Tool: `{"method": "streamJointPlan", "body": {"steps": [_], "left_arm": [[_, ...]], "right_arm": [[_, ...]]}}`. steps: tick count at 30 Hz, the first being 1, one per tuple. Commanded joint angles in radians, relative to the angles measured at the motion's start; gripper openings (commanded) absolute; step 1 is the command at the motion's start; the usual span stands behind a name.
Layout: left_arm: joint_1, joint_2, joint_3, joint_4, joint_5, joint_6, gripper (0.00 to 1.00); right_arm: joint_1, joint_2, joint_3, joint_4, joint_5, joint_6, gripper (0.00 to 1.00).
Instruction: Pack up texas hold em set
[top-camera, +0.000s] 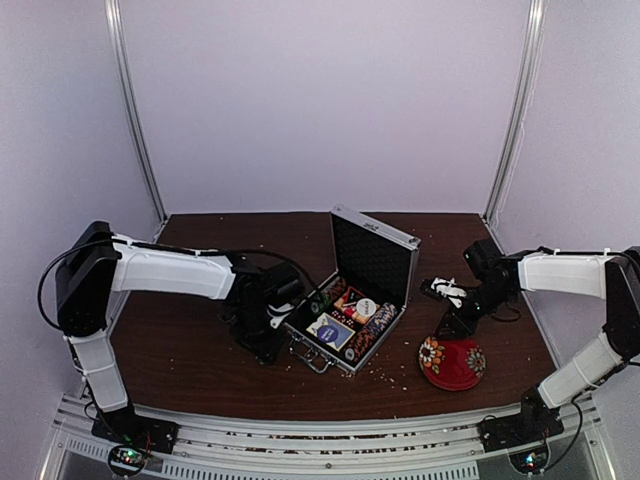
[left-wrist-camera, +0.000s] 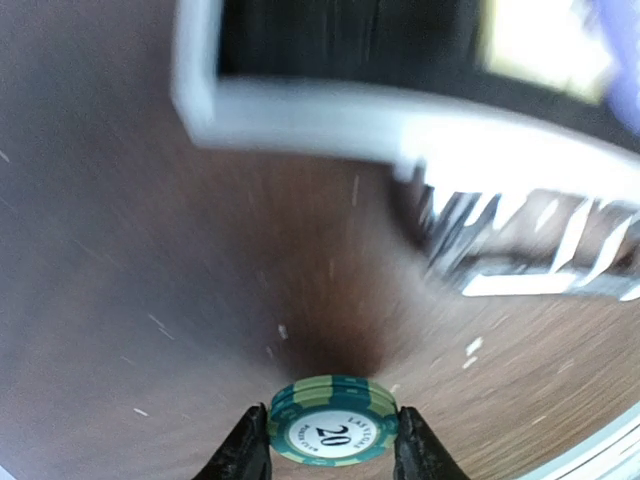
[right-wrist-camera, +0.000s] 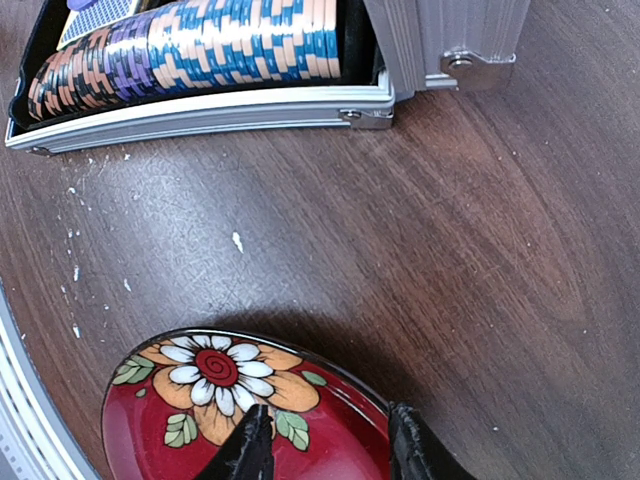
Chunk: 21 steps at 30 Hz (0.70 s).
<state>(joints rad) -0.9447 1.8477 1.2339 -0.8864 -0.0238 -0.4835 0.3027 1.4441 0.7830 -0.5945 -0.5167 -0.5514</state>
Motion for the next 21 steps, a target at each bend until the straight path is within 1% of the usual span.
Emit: {"method": "streamJointPlan", "body": {"steps": [1, 4, 8, 10, 13, 16, 21], "left_arm": [[0.0, -0.082, 0.092, 0.106, -0.125, 0.018, 0.37], [0.037, -0.121, 0.063, 0.288, -0.164, 0.019, 0.37], [0.083, -0.14, -0.017, 0.576, -0.124, 0.052, 0.37], [0.085, -0.123, -0.027, 0.665, -0.119, 0.08, 0.37], [0.087, -0.072, -0.005, 0.725, -0.1, 0.108, 0.37], [0.09, -0.008, 0.021, 0.727, -0.068, 0.118, 0.37], [0.09, 0.038, 0.008, 0.75, -0.049, 0.116, 0.37]], "right_arm": [[0.006, -0.016, 0.024, -0.01, 0.004, -0.007, 0.39], [0.006, -0.016, 0.025, -0.01, 0.004, -0.007, 0.4], [0.005, -0.017, 0.026, -0.008, 0.004, -0.005, 0.4], [0.006, -0.017, 0.027, -0.007, 0.004, -0.004, 0.4], [0.005, -0.017, 0.026, -0.007, 0.003, -0.004, 0.39], [0.007, -0.017, 0.027, -0.007, 0.004, -0.004, 0.4], [0.007, -0.021, 0.027, -0.005, 0.01, -0.003, 0.4]]}}
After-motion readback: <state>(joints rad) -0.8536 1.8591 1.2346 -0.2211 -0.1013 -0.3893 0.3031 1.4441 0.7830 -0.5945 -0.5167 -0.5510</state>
